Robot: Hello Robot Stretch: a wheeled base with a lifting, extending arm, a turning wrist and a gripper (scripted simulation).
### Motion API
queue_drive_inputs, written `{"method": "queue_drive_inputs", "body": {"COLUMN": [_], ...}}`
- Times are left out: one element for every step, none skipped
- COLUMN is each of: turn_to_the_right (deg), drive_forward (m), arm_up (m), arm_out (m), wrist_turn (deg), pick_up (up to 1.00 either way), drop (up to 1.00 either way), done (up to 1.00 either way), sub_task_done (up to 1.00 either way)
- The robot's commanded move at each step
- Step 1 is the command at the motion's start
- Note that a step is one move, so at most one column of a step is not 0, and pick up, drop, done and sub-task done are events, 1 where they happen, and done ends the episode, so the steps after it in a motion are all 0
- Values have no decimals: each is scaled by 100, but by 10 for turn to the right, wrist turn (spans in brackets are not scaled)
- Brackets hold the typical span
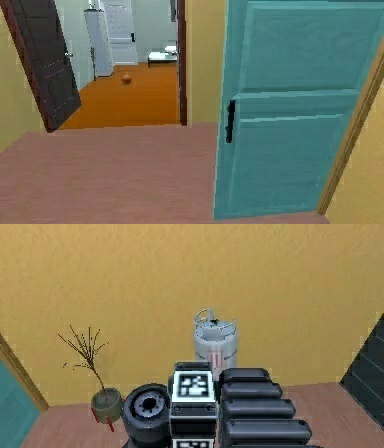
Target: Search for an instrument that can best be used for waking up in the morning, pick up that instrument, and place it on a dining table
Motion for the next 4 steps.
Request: {"method": "queue_drive_inputs", "body": {"turn_to_the_right": [0,-240,0,450], "drive_forward": [80,0,60,0], "arm_up": [0,0,0,0], "arm_out": [0,0,0,0], "wrist_turn": [0,0,0,0], "pick_up": [0,0,0,0], "drop": [0,0,0,0], "done": [0,0,0,0], "sub_task_done": [0,0,0,0]}}
